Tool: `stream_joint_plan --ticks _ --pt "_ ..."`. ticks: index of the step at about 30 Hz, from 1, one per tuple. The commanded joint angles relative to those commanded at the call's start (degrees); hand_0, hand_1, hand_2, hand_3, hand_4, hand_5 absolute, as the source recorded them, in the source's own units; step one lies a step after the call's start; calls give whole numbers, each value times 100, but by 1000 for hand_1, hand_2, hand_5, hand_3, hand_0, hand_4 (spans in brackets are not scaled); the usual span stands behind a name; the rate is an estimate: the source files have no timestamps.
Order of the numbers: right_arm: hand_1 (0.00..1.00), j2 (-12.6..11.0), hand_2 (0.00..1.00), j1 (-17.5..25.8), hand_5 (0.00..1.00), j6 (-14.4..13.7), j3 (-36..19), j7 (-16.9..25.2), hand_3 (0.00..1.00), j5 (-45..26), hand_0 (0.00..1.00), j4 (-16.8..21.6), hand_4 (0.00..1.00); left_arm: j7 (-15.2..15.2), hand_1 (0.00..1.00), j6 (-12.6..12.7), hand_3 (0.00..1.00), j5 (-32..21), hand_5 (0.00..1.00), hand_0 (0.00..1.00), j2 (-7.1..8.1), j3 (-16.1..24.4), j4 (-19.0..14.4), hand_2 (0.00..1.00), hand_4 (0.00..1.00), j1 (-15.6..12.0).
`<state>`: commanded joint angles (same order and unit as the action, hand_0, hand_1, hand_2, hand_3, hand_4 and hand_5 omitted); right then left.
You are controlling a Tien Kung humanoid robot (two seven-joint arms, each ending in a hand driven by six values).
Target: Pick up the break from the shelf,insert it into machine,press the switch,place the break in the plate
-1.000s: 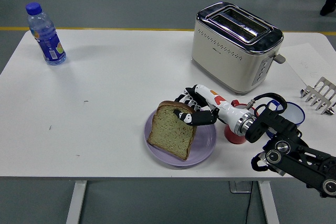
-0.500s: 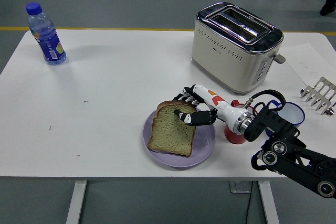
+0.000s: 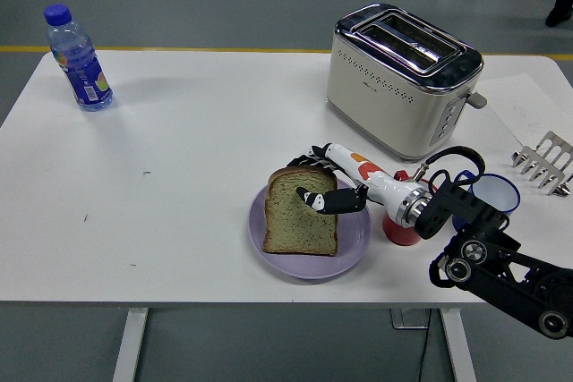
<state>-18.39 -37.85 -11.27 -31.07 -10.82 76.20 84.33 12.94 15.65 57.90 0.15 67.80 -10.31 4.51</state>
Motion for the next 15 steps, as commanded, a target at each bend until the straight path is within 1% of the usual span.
stream_joint_plan --ticks 2,3,8,9,12,14,15 --pt "719 3 743 1 100 -4 7 -7 724 12 758 -4 648 0 630 -1 618 -3 916 665 0 -3 0 682 443 1" --pt "764 3 798 1 116 -8 10 -7 770 18 807 -5 669 0 630 -1 617 -6 914 665 0 -5 0 682 442 1" --pt "764 15 798 -5 116 -120 0 43 770 71 807 -6 669 -3 630 -1 617 -20 914 665 0 -12 0 682 442 3" --pt "784 17 831 -8 117 -177 -4 74 810 91 837 -8 679 -5 630 0 617 -26 914 664 0 -16 0 682 442 4" --pt "784 19 831 -11 117 -361 -11 189 810 137 837 -14 679 -7 630 0 617 -40 914 664 4 -27 0 682 442 8" --pt "784 19 831 -13 117 -416 -12 225 810 145 837 -15 679 -7 630 -1 617 -37 914 664 4 -24 0 682 442 9" --pt "795 16 843 -15 120 -534 -23 320 820 157 869 -5 685 -8 630 0 618 -44 915 665 4 -27 0 682 442 10"
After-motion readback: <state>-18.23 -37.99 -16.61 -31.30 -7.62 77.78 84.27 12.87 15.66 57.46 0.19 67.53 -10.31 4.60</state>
